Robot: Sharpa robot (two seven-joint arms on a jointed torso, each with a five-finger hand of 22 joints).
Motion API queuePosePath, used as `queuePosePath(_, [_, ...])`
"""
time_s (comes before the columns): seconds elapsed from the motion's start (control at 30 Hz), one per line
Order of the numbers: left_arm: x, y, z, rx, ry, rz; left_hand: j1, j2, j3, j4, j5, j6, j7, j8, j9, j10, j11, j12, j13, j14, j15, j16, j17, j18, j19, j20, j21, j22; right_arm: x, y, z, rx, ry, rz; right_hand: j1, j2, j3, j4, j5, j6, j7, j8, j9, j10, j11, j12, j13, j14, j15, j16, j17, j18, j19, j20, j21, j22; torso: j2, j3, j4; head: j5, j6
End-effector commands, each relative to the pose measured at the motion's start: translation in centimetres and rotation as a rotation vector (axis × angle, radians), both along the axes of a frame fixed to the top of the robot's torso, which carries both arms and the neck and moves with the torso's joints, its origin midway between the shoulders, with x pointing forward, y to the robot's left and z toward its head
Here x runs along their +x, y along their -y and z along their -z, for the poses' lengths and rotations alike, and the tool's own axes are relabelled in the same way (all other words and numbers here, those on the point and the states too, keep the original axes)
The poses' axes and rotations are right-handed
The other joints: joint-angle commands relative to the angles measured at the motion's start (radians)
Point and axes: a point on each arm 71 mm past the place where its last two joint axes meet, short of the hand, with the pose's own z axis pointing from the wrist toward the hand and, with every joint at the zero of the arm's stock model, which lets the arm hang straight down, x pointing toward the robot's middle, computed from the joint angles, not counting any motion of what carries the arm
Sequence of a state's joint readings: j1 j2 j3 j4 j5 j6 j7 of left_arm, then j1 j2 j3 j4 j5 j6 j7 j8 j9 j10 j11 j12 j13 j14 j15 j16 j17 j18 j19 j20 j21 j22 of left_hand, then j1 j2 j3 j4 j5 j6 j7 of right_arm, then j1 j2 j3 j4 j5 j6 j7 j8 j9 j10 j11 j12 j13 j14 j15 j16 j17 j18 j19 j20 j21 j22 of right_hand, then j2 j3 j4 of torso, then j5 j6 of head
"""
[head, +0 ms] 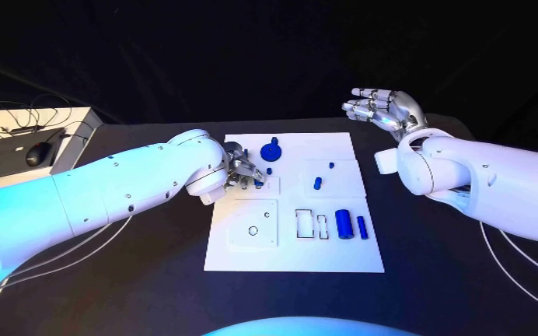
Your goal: Assemble the parts on the task board
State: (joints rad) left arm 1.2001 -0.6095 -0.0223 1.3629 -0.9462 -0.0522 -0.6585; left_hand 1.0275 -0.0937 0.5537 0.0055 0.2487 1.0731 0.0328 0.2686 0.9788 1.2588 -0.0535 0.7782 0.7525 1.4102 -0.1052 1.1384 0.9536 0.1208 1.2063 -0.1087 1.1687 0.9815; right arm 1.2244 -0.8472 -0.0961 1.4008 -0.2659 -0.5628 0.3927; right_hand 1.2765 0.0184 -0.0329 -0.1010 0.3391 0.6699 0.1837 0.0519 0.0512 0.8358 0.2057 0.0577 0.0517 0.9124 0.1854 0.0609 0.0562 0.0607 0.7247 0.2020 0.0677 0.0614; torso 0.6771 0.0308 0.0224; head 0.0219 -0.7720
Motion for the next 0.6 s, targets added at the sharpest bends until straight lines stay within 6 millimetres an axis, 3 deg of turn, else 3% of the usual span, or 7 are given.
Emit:
queuePosePath(0.03, [-0.09, 0.16, 0.08, 0.029, -0.006, 0.037, 0.012, -0.001, 0.168, -0.163, 0.005, 0.029, -0.023, 0.003, 0.001, 0.023, -0.016, -0.006, 0.001, 0.000, -0.008, 0.004, 0.000, -0.015, 0.005, 0.000, 0.005, 0.002, -0.04, -0.14, -0.10, 0.009, 0.011, -0.017, -0.010, -0.001, -0.003, 0.003, 0.006, -0.008, 0.062, -0.004, -0.001, -0.007, 0.000, -0.007, -0.001, -0.009, 0.002, -0.006, -0.001, -0.014, -0.009, -0.001, -0.005, -0.001, 0.000, -0.0003, 0.0006, -0.002, -0.006])
queuePosePath(0.6, [-0.13, 0.08, 0.14, 0.063, -0.009, 0.061, 0.019, -0.005, 0.165, -0.160, 0.009, 0.032, -0.023, -0.002, -0.001, 0.026, -0.016, -0.010, 0.001, 0.000, -0.008, 0.006, 0.001, -0.018, 0.006, -0.002, 0.004, 0.006, -0.10, -0.24, -0.09, 0.012, 0.007, -0.024, -0.014, -0.002, -0.009, 0.011, 0.008, -0.010, 0.064, -0.005, -0.002, -0.008, 0.000, -0.007, -0.001, -0.009, 0.003, -0.006, -0.001, -0.014, -0.011, -0.001, -0.005, -0.001, 0.000, -0.0001, 0.0003, 0.001, -0.015])
